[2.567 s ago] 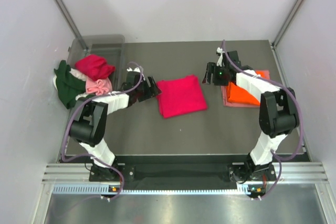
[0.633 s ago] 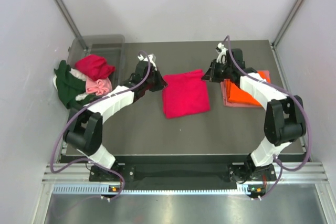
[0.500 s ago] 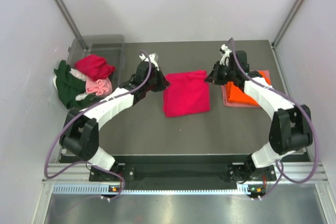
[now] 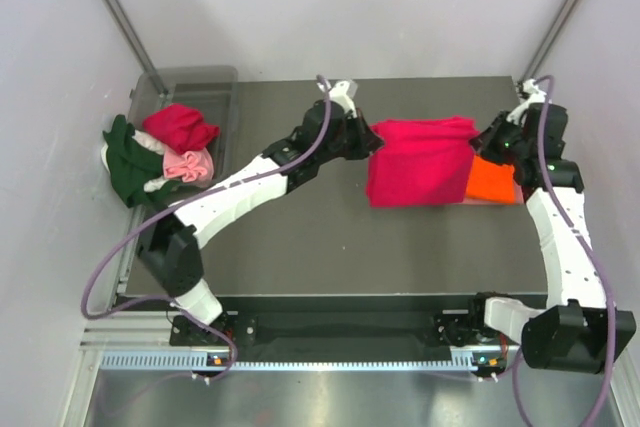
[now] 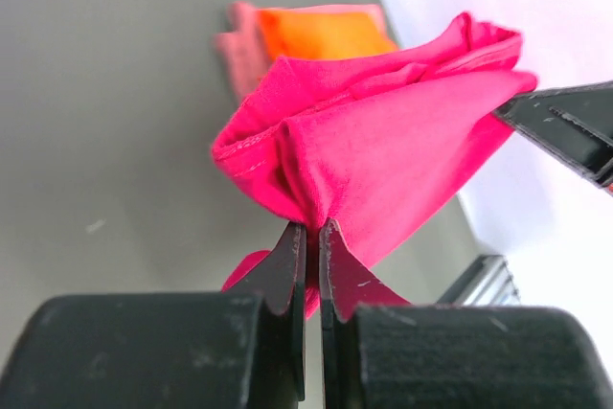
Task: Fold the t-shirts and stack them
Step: Neatly place the folded tshirt to the corner
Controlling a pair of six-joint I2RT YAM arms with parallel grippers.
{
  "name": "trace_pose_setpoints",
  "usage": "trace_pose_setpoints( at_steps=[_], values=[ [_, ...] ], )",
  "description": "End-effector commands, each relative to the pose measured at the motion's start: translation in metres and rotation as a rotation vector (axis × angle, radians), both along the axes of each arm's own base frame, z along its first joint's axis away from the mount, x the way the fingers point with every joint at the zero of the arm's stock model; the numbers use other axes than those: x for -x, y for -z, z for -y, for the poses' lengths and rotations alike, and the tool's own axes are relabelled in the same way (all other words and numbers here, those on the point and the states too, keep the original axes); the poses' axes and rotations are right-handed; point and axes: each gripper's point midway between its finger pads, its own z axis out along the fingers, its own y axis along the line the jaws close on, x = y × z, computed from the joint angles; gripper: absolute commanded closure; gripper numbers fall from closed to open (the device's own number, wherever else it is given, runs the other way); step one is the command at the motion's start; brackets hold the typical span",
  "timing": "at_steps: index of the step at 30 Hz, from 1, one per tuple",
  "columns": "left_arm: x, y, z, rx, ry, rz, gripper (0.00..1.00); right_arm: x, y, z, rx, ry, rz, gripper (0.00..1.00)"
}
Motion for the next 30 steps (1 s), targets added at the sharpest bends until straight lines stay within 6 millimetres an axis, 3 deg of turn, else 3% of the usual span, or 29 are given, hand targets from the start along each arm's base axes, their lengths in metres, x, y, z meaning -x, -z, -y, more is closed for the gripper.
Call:
trace_pose_setpoints(
  at_steps=[1,2,3,8,10,12,14,15,16,17,21,22,24,25,26,27,28,30],
  values=[
    [-0.006,-0.016,0.042,0.062,0.048,0.020,1.00,0.009,-0.015,0.040,0.048,0.116,0.024,1.00],
    [-0.009,-0.004,0.053,0.052,0.060,0.002,1.00,0.011,-0.015,0.054,0.052,0.161,0.025,1.00],
    [-0.009,-0.017,0.066,0.082,0.075,0.022,1.00,0.011,-0.017,0.061,0.055,0.181,0.027,1.00],
    [-0.015,-0.016,0.110,0.113,0.118,0.032,1.00,0.013,-0.021,0.100,0.107,0.313,0.028,1.00],
    [-0.019,-0.005,0.122,0.118,0.114,0.026,1.00,0.012,-0.020,0.111,0.127,0.355,0.024,1.00],
    [-0.024,-0.012,0.131,0.161,0.109,0.044,1.00,0.012,-0.016,0.120,0.142,0.389,0.015,1.00],
    [-0.031,-0.002,0.140,0.166,0.108,0.036,1.00,0.010,-0.013,0.129,0.150,0.417,0.009,1.00],
    [-0.034,-0.007,0.145,0.181,0.107,0.041,1.00,0.009,-0.011,0.132,0.156,0.428,0.006,1.00],
    [-0.037,-0.008,0.148,0.184,0.107,0.044,1.00,0.006,-0.006,0.135,0.154,0.432,-0.009,1.00],
    [-0.042,0.005,0.151,0.169,0.099,0.033,1.00,0.004,-0.004,0.141,0.154,0.443,-0.015,1.00],
    [-0.058,0.005,0.164,0.196,0.090,0.058,1.00,-0.007,-0.001,0.152,0.141,0.460,-0.026,1.00],
    [-0.063,0.017,0.169,0.187,0.089,0.047,1.00,-0.012,0.003,0.157,0.134,0.469,-0.032,1.00],
    [-0.074,0.010,0.173,0.222,0.081,0.054,1.00,-0.019,0.004,0.162,0.128,0.480,-0.031,1.00],
    [-0.080,0.029,0.179,0.215,0.083,0.031,1.00,-0.024,0.012,0.168,0.124,0.490,-0.051,1.00],
    [-0.085,0.019,0.182,0.249,0.094,0.041,1.00,-0.029,0.013,0.170,0.120,0.492,-0.051,1.00],
    [-0.090,0.021,0.185,0.270,0.092,0.036,1.00,-0.034,0.010,0.174,0.119,0.499,-0.040,1.00],
    [-0.096,0.038,0.189,0.264,0.086,0.022,1.00,-0.043,0.017,0.180,0.110,0.506,-0.055,1.00],
    [-0.111,0.032,0.191,0.296,0.060,0.047,1.00,-0.061,0.012,0.183,0.088,0.501,-0.029,1.00]
  ],
)
